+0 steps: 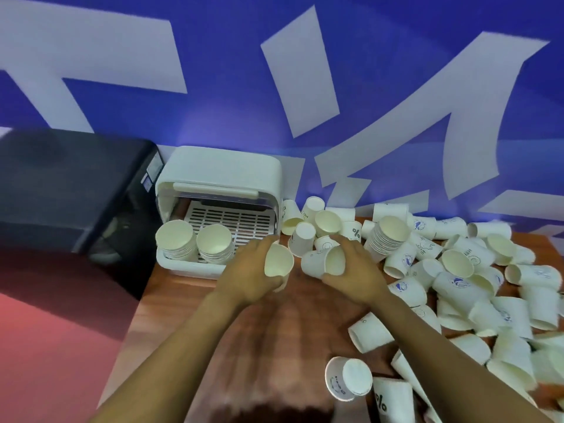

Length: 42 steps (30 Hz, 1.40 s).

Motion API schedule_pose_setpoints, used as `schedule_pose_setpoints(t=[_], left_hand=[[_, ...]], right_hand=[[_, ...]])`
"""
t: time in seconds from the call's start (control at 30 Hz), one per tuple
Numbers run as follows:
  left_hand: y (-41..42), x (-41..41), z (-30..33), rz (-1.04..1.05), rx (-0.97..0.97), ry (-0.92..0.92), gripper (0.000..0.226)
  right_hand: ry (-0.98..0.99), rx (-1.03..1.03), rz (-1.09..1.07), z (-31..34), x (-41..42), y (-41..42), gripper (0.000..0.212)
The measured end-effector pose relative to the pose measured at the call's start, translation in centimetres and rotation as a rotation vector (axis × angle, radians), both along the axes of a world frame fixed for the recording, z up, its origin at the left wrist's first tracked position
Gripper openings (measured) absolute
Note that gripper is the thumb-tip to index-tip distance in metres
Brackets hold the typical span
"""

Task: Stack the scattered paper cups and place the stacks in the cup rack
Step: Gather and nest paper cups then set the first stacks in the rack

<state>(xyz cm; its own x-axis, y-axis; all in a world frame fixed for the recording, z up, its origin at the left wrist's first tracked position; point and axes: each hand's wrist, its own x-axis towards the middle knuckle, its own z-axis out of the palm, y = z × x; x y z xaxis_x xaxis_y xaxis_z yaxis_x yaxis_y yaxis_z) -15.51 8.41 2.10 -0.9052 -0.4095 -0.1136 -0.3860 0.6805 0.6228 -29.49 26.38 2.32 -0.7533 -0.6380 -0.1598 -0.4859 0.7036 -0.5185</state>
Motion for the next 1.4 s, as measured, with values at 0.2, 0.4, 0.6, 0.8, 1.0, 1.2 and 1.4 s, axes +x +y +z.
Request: schedule_pose_setpoints(t=[0.2,0.4,0.6,0.8,1.0,1.2,1.4], left_hand=[[-4.1,2.8,2.9,0.009,0.001,0.117,0.08],[-9.6,6.1,4.1,0.078,0.037,0.18,0.074],[-13.8,8.1,4.1,0.188,0.047,0.144,0.073],[-15.3,8.5,3.9,0.263,0.017,0.148,0.072],[-16.6,8.6,3.2,0.276,-0.025,0.123,0.074],[-16.9,8.1,2.4,0.259,-0.011,0.019,0.078],[-17.7,7.2,0.2,0.244,0.052,-0.071,0.079]], right_hand=[[-0.044,-0.109,-0.012,1.8,3.1,-4.4,0.075],[-0.013,-0.218,0.055,2.9,6.2,-9.2,0.067],[0.015,-0.268,0.116,3.5,8.2,-13.0,0.062],[0.016,-0.291,0.122,2.6,9.2,-15.8,0.063],[0.031,-0.273,0.128,1.4,9.6,-17.4,0.064],[0.041,-0.234,0.134,0.4,9.5,-18.4,0.064],[0.023,-0.144,0.142,-0.4,9.5,-19.9,0.067]])
